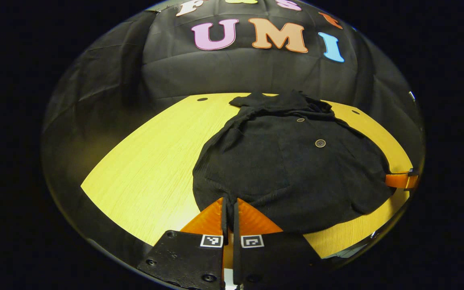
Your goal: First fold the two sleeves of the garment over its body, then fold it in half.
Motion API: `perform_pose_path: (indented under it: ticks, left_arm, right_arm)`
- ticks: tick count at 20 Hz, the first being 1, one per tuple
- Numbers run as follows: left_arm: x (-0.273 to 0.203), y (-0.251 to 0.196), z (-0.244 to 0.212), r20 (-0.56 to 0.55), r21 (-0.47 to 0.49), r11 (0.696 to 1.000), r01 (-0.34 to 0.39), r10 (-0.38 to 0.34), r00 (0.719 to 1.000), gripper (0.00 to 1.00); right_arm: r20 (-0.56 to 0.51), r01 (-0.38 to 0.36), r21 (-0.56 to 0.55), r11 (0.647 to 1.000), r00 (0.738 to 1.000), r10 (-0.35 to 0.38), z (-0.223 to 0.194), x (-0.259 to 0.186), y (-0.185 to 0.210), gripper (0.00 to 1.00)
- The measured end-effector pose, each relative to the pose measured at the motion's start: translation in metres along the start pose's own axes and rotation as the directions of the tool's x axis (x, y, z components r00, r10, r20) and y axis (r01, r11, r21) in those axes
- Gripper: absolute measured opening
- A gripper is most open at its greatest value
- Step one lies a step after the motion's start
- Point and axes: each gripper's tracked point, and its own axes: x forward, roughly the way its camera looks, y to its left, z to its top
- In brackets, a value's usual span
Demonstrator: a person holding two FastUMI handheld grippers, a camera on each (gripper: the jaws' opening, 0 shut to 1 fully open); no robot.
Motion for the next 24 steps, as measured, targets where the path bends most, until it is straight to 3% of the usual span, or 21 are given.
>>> perform_pose_path:
  ticks: [3,6,14,19,24]
  left_arm:
    - [0.001,0.0,0.006,-0.022,-0.022,1.0,0.013,-0.013,1.0,0.0]
    - [0.0,-0.002,0.044,0.021,-0.049,0.999,0.018,-0.017,1.0,0.0]
    - [0.028,-0.038,0.204,0.147,-0.027,0.995,0.093,-0.088,0.985,0.0]
    - [0.076,-0.04,0.294,0.242,0.01,0.998,0.056,-0.057,0.969,0.0]
    - [0.129,-0.047,0.349,0.308,-0.068,0.997,0.039,-0.016,0.951,0.0]
  right_arm:
    - [-0.014,-0.022,0.017,1.0,1.0,0.022,0.004,0.0,0.0,0.05]
    - [0.031,-0.055,0.004,0.998,0.998,0.055,0.032,-0.009,0.012,0.05]
    - [0.224,-0.19,0.015,0.982,0.958,0.181,0.211,-0.024,0.039,0.05]
    - [0.307,-0.245,0.044,0.968,0.926,0.221,0.313,-0.001,0.035,0.05]
    - [0.334,-0.281,0.053,0.958,0.909,0.249,0.384,0.041,0.031,0.05]
